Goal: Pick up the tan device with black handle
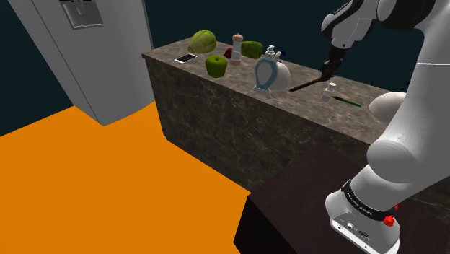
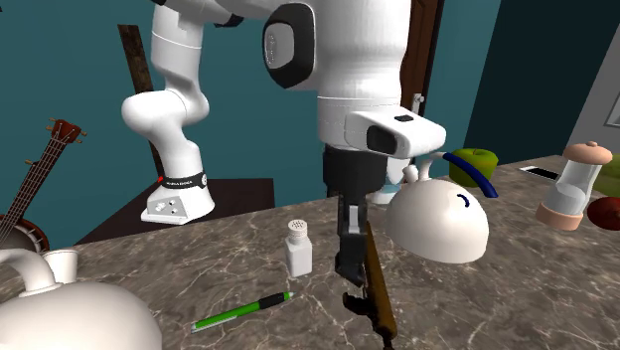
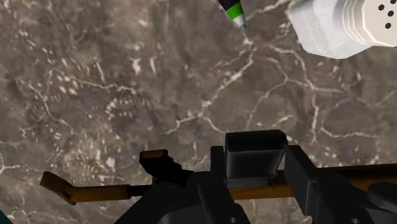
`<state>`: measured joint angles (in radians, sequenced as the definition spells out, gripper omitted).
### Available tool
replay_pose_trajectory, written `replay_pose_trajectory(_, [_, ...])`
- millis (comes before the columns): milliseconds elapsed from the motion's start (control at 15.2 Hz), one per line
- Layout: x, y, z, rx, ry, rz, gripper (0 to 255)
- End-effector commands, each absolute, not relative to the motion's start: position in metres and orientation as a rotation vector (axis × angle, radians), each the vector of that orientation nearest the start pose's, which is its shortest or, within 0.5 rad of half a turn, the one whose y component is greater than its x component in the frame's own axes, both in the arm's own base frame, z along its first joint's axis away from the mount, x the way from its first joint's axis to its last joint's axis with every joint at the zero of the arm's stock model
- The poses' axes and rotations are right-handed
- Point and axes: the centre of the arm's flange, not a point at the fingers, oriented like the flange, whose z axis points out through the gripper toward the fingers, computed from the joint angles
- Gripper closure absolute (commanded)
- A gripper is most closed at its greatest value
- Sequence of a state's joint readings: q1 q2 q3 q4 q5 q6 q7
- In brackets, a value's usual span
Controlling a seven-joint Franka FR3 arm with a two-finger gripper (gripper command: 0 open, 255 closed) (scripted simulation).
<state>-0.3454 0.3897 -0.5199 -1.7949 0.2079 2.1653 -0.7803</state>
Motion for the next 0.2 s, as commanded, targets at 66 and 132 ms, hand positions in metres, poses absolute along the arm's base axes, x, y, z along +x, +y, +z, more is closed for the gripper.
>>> replay_pose_trajectory(66, [0.4425,-0.4667,0.3726,-3.170,0.259,-0.024,255])
replay_pose_trajectory(132, [0.4426,-0.4667,0.3726,-3.170,0.259,-0.024,255])
